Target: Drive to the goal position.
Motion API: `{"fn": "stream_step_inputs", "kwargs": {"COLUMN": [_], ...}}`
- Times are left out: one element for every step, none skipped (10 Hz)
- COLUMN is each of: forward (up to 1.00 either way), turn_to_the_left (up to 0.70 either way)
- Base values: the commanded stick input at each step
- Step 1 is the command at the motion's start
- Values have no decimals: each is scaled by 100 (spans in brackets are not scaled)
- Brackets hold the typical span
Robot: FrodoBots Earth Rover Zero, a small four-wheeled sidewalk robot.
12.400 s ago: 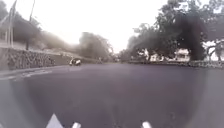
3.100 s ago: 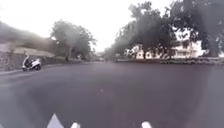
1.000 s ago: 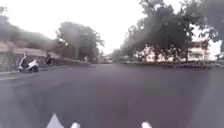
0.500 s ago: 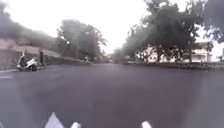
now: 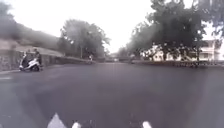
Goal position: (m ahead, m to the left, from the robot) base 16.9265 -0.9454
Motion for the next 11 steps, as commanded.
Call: {"fn": "stream_step_inputs", "kwargs": {"forward": [50, 50, 50, 50, 50, 50, 50, 50, 50, 50, 50], "turn_to_the_left": [0, 0, 0, 0, 0, 0, 0, 0, 0, 0, 0]}}
